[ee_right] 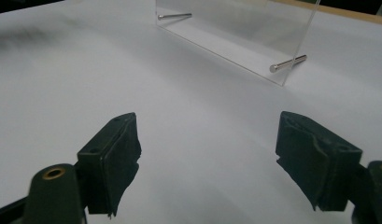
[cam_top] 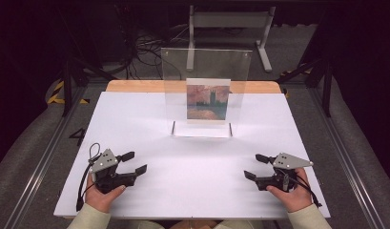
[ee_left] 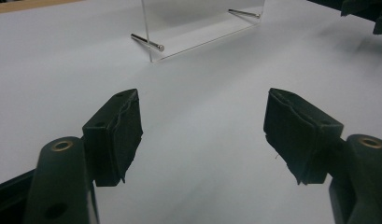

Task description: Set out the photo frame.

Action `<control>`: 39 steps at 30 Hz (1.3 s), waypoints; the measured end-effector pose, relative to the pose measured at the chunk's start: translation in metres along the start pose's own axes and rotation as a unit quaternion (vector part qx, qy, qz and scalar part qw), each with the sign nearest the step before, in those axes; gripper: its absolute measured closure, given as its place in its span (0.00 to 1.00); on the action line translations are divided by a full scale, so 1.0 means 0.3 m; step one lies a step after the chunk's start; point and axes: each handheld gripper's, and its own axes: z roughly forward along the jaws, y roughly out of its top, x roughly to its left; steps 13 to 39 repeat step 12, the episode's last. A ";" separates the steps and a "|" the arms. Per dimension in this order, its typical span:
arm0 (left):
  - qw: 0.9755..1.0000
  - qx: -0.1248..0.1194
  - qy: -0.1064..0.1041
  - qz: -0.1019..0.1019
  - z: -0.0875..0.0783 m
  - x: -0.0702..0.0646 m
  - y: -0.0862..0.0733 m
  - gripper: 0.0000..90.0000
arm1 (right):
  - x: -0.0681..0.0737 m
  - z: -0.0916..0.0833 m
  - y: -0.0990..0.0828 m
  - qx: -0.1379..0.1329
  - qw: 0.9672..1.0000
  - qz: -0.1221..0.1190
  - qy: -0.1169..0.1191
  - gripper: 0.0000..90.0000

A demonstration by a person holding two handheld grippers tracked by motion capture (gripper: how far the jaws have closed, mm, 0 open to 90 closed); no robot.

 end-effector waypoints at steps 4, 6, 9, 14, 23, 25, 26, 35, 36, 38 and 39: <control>1.000 -0.003 -0.003 -0.004 0.000 0.002 -0.002 0.31 | -0.003 0.011 -0.009 0.010 1.000 0.000 0.000 0.24; 1.000 -0.002 -0.002 -0.003 0.001 0.002 -0.003 0.31 | -0.005 0.013 -0.010 0.011 1.000 0.003 0.001 0.24; 1.000 0.000 0.002 0.000 0.003 -0.001 -0.003 0.31 | -0.008 0.011 -0.010 0.009 1.000 0.004 0.000 0.23; 1.000 0.007 0.005 0.006 0.007 -0.004 -0.004 0.31 | -0.009 0.008 -0.008 0.007 1.000 0.005 -0.002 0.23; 1.000 0.007 0.005 0.006 0.007 -0.004 -0.004 0.31 | -0.009 0.008 -0.008 0.007 1.000 0.005 -0.002 0.23; 1.000 0.007 0.005 0.006 0.007 -0.004 -0.004 0.31 | -0.009 0.008 -0.008 0.007 1.000 0.005 -0.002 0.23; 1.000 0.007 0.005 0.006 0.007 -0.004 -0.004 0.31 | -0.009 0.008 -0.008 0.007 1.000 0.005 -0.002 0.23; 1.000 0.007 0.005 0.006 0.007 -0.004 -0.004 0.31 | -0.009 0.008 -0.008 0.007 1.000 0.005 -0.002 0.23; 1.000 0.007 0.005 0.006 0.007 -0.004 -0.004 0.31 | -0.009 0.008 -0.008 0.007 1.000 0.005 -0.002 0.23; 1.000 0.007 0.005 0.006 0.007 -0.004 -0.004 0.31 | -0.009 0.008 -0.008 0.007 1.000 0.005 -0.002 0.23; 1.000 0.007 0.005 0.006 0.007 -0.004 -0.004 0.31 | -0.009 0.008 -0.008 0.007 1.000 0.005 -0.002 0.23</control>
